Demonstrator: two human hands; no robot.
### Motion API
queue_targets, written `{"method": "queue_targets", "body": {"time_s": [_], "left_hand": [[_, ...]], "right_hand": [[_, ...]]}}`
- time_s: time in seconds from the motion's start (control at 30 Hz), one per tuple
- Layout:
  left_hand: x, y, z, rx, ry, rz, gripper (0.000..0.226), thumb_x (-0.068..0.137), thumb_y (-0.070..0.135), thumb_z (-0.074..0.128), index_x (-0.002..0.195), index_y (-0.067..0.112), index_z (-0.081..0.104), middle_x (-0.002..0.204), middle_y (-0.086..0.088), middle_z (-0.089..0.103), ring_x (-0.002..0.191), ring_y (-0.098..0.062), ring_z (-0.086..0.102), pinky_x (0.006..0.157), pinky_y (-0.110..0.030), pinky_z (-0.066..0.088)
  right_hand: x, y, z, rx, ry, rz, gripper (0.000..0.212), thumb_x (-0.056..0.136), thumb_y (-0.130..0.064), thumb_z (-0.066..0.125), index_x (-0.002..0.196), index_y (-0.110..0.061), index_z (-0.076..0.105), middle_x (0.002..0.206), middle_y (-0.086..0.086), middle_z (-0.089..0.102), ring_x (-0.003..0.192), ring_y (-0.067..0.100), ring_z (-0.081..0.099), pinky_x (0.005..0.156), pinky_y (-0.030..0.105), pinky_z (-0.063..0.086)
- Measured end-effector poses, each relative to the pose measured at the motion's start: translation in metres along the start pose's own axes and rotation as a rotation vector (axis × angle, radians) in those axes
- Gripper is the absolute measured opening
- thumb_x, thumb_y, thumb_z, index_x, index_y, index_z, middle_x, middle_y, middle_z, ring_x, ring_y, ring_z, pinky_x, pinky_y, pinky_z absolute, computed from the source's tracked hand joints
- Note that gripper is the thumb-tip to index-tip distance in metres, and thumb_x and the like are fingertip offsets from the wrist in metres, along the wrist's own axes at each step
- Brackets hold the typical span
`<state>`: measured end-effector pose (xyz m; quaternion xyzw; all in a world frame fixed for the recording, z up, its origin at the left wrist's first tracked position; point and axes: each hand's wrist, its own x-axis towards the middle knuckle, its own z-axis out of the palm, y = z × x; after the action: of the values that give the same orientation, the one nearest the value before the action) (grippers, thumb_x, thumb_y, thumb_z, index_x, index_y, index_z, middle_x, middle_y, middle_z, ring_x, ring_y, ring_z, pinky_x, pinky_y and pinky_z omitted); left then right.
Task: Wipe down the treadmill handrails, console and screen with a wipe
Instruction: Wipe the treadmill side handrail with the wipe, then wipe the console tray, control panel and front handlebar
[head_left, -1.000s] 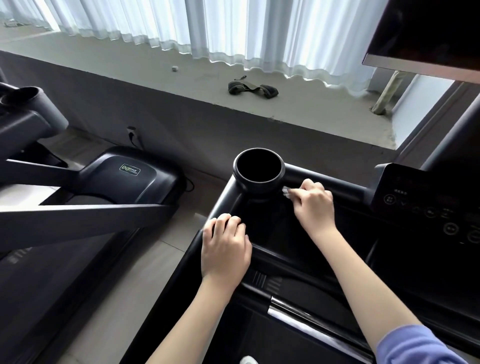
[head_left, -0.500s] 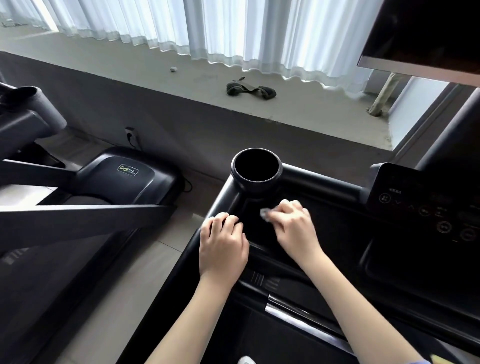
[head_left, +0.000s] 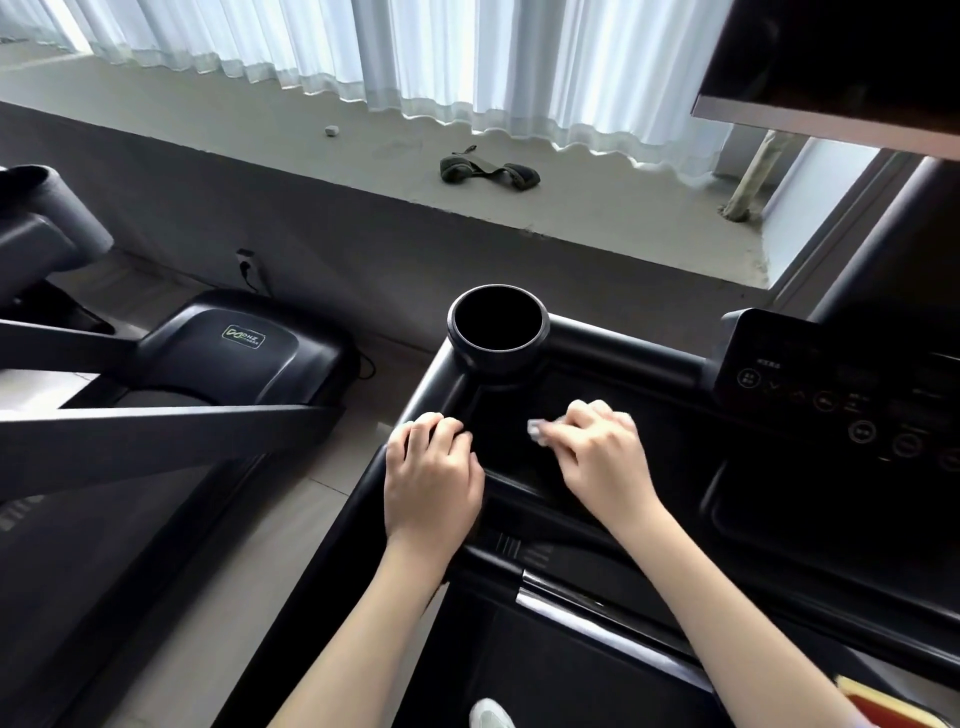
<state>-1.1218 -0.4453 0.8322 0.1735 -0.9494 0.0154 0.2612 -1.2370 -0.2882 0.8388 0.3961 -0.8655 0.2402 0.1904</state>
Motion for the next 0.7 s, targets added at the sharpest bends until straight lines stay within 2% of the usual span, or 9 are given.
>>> {"method": "queue_targets", "body": {"time_s": [0.07, 0.17, 0.23, 0.33, 0.4, 0.53, 0.6, 0.63, 0.7], "left_hand": [[-0.001, 0.000, 0.000, 0.001, 0.000, 0.000, 0.035, 0.085, 0.027, 0.043, 0.088, 0.015, 0.075, 0.102, 0.003, 0.069, 0.108, -0.020, 0.054, 0.097, -0.039, 0.033], [-0.001, 0.001, 0.000, -0.001, 0.005, 0.007, 0.035, 0.084, 0.028, 0.043, 0.088, 0.015, 0.075, 0.103, 0.002, 0.069, 0.108, -0.020, 0.054, 0.097, -0.039, 0.033], [-0.001, 0.001, 0.001, -0.007, 0.014, 0.010, 0.035, 0.084, 0.028, 0.043, 0.088, 0.015, 0.075, 0.103, 0.002, 0.069, 0.108, -0.021, 0.054, 0.097, -0.040, 0.033], [-0.002, 0.000, 0.001, -0.019, 0.026, 0.011, 0.035, 0.085, 0.028, 0.042, 0.088, 0.014, 0.075, 0.103, 0.002, 0.069, 0.107, -0.021, 0.055, 0.097, -0.040, 0.033], [-0.002, 0.001, 0.001, -0.017, 0.022, 0.013, 0.035, 0.085, 0.028, 0.042, 0.088, 0.014, 0.075, 0.103, 0.002, 0.069, 0.107, -0.022, 0.056, 0.096, -0.040, 0.033], [-0.003, 0.001, 0.004, 0.013, 0.032, 0.049, 0.025, 0.084, 0.024, 0.051, 0.087, 0.014, 0.074, 0.102, 0.001, 0.069, 0.106, -0.023, 0.057, 0.096, -0.040, 0.033], [-0.003, 0.001, 0.005, 0.002, 0.040, 0.052, 0.012, 0.080, 0.018, 0.065, 0.086, 0.013, 0.074, 0.100, 0.000, 0.069, 0.104, -0.023, 0.057, 0.096, -0.040, 0.033], [-0.003, 0.004, 0.005, -0.028, 0.036, 0.037, 0.012, 0.080, 0.018, 0.066, 0.087, 0.012, 0.074, 0.100, 0.000, 0.069, 0.104, -0.023, 0.057, 0.097, -0.040, 0.033], [-0.004, 0.016, 0.005, -0.128, 0.010, 0.008, 0.025, 0.084, 0.023, 0.052, 0.090, 0.011, 0.074, 0.099, 0.000, 0.068, 0.102, -0.024, 0.060, 0.098, -0.039, 0.033]], "right_hand": [[0.002, -0.007, 0.003, 0.014, 0.010, 0.081, 0.007, 0.080, -0.018, 0.074, 0.080, -0.024, 0.077, 0.072, -0.006, 0.057, 0.066, 0.021, 0.055, 0.060, 0.032, 0.041], [-0.012, -0.017, 0.002, 0.193, -0.141, -0.113, 0.017, 0.084, -0.022, 0.062, 0.086, -0.029, 0.078, 0.078, -0.009, 0.059, 0.073, 0.018, 0.057, 0.063, 0.031, 0.043], [-0.016, -0.008, -0.005, 0.191, -0.180, -0.168, 0.019, 0.080, -0.018, 0.068, 0.087, -0.032, 0.078, 0.078, -0.012, 0.059, 0.073, 0.015, 0.057, 0.064, 0.030, 0.045], [-0.009, 0.001, -0.010, 0.089, -0.094, -0.011, 0.017, 0.072, -0.015, 0.079, 0.078, -0.030, 0.078, 0.072, -0.009, 0.059, 0.065, 0.017, 0.056, 0.058, 0.031, 0.044], [-0.010, -0.007, -0.007, 0.118, -0.092, 0.040, 0.014, 0.075, -0.016, 0.073, 0.079, -0.029, 0.078, 0.072, -0.007, 0.059, 0.065, 0.020, 0.055, 0.055, 0.033, 0.044], [-0.024, -0.010, -0.013, 0.242, -0.220, -0.130, 0.019, 0.079, -0.019, 0.068, 0.086, -0.033, 0.077, 0.075, -0.011, 0.057, 0.070, 0.015, 0.056, 0.060, 0.030, 0.044], [-0.020, 0.000, -0.019, 0.168, -0.153, -0.070, 0.016, 0.076, -0.023, 0.069, 0.081, -0.035, 0.078, 0.071, -0.012, 0.057, 0.064, 0.014, 0.055, 0.058, 0.028, 0.042], [-0.017, 0.003, -0.020, 0.130, -0.107, 0.001, 0.014, 0.076, -0.024, 0.069, 0.079, -0.034, 0.078, 0.069, -0.011, 0.057, 0.062, 0.015, 0.055, 0.057, 0.030, 0.044], [-0.016, 0.003, -0.019, 0.108, -0.063, 0.107, 0.013, 0.076, -0.020, 0.069, 0.079, -0.030, 0.078, 0.070, -0.009, 0.057, 0.062, 0.018, 0.055, 0.056, 0.032, 0.045]]}}
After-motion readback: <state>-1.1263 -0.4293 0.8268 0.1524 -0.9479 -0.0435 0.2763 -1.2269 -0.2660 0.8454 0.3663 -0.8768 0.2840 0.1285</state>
